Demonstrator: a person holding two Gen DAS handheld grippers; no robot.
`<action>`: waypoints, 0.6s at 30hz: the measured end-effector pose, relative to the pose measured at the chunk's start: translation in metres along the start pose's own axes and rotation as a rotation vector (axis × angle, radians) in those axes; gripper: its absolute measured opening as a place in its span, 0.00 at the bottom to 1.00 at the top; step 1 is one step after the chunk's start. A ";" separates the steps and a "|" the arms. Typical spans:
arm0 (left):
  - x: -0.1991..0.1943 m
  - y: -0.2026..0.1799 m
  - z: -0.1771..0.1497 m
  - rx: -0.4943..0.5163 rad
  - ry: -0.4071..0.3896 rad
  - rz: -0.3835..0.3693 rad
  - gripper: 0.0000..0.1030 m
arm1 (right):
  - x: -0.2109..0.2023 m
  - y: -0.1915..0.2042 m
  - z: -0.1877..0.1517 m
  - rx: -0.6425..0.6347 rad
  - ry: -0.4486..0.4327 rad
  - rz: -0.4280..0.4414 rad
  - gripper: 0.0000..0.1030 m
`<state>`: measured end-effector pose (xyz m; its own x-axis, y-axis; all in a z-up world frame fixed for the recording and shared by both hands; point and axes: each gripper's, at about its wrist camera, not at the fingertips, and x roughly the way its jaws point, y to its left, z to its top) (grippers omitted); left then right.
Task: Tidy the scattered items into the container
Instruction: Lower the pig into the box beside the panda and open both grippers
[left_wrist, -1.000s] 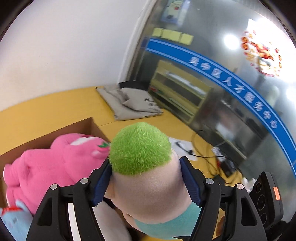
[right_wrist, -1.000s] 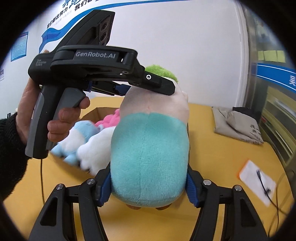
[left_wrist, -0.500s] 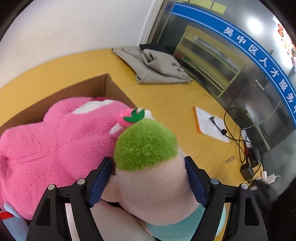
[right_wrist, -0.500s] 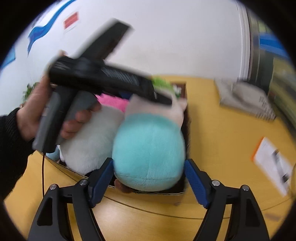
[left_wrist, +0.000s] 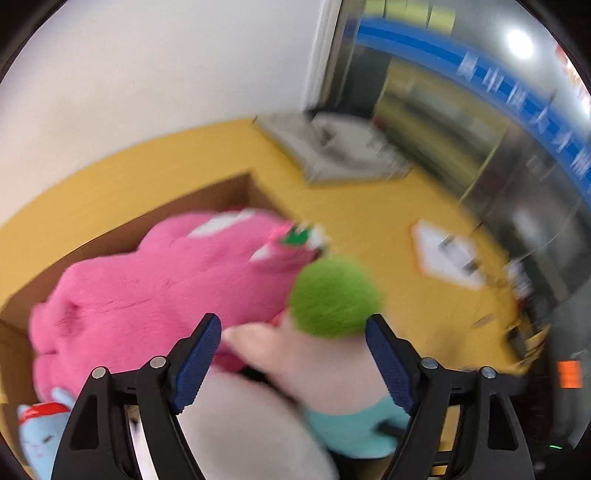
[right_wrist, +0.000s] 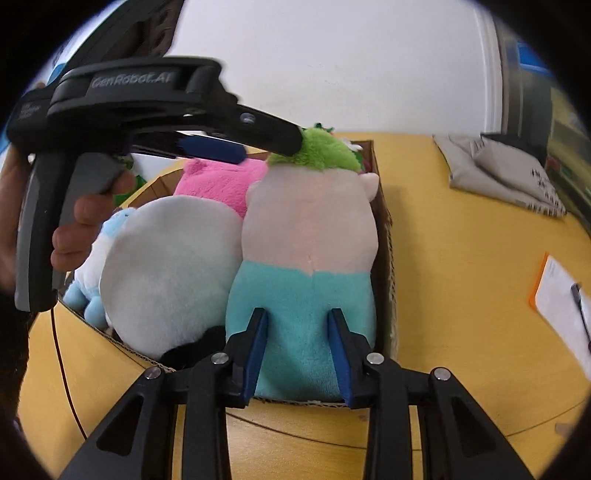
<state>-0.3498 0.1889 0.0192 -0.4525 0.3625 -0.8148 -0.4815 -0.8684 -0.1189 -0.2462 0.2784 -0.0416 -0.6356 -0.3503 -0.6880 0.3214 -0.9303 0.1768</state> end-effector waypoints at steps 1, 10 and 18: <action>0.007 0.000 0.001 0.001 0.013 0.003 0.82 | 0.000 0.002 0.000 -0.005 0.005 -0.012 0.32; 0.026 0.006 0.003 -0.038 0.073 0.124 0.91 | -0.014 0.003 -0.001 0.113 0.040 -0.063 0.72; -0.082 0.007 -0.048 -0.085 -0.118 0.054 0.90 | -0.075 0.047 -0.002 0.052 -0.074 -0.135 0.77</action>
<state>-0.2798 0.1363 0.0580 -0.5637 0.3476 -0.7493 -0.3912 -0.9113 -0.1285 -0.1819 0.2611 0.0173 -0.7210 -0.2268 -0.6548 0.1941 -0.9732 0.1233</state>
